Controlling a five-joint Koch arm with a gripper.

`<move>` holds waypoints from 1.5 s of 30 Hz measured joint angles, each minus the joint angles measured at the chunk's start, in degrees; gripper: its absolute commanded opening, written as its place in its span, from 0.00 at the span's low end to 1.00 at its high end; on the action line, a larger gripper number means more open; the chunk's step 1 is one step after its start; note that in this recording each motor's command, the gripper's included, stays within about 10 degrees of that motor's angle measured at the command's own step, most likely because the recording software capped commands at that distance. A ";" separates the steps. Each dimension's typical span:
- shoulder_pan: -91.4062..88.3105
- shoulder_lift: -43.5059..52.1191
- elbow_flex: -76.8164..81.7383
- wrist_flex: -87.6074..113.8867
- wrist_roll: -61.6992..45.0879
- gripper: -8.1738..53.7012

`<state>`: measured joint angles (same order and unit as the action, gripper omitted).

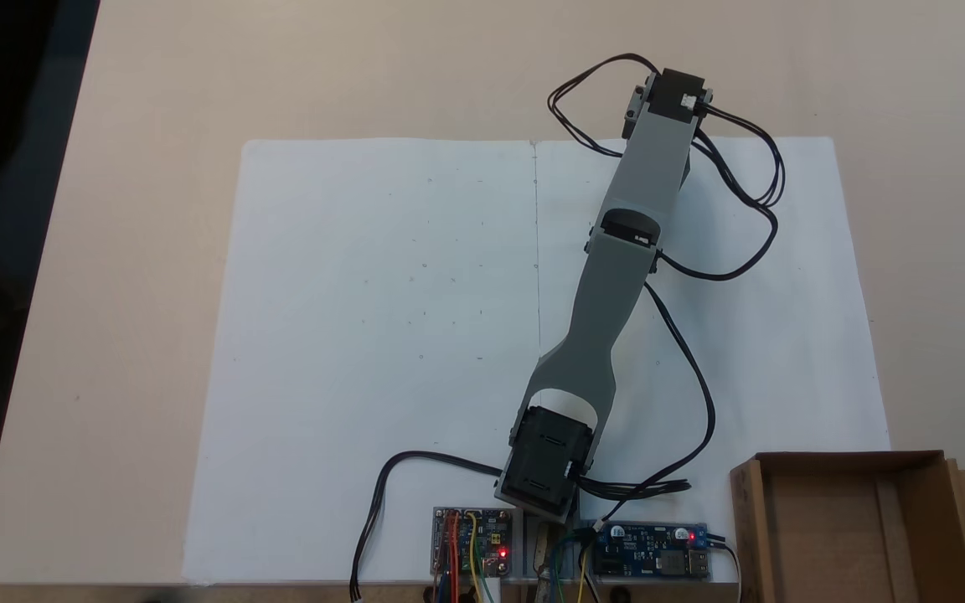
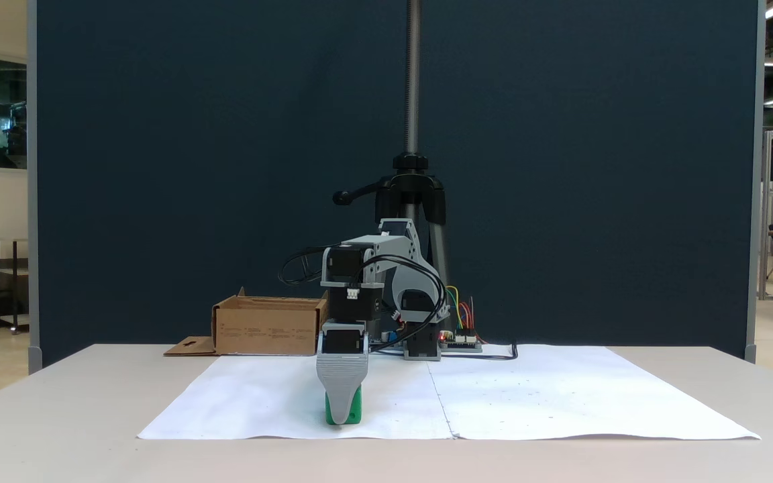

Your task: Grasp a green dice and put it in the bin.

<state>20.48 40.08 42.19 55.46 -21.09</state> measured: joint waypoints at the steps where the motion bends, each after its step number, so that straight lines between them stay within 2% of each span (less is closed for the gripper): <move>1: 0.00 0.00 0.00 0.00 0.00 0.67; 5: 0.00 0.00 0.09 0.00 0.00 0.67; 14: 0.09 0.00 0.00 0.00 0.00 0.33; 26: 1.32 0.62 0.09 0.09 0.00 0.33; 33: 7.29 10.37 0.09 0.09 0.97 0.33; 45: 21.53 25.93 0.26 3.34 10.55 0.33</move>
<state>42.01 66.01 42.45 58.80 -10.55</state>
